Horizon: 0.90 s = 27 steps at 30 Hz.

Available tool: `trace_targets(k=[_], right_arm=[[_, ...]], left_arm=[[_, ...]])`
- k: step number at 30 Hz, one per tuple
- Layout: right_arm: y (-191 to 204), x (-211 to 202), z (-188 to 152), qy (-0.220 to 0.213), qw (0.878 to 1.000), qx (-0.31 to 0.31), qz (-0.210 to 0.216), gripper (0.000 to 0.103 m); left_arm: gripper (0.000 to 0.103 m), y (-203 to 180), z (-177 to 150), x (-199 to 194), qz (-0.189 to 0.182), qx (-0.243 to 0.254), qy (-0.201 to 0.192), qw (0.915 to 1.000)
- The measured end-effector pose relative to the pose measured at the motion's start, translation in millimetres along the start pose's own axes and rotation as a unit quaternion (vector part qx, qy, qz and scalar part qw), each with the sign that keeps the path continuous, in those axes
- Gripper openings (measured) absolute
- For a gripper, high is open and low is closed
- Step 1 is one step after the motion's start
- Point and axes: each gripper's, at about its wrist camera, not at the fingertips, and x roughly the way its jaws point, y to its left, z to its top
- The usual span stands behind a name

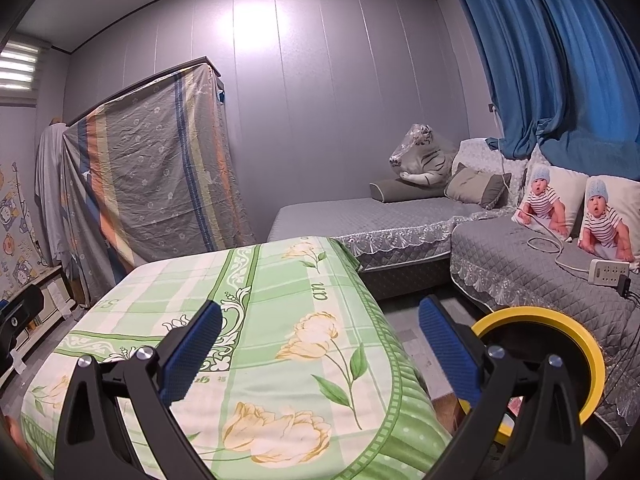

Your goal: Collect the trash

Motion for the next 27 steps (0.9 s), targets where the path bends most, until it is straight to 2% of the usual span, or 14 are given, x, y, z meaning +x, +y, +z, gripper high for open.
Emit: trace_targets(k=[27], right_arm=[[-9,6,-1,0.011,1.000,0.008,-0.006,0.095]], left_arm=[[0.095,-4,-2,11,-0.011,0.001,0.015,0.9998]])
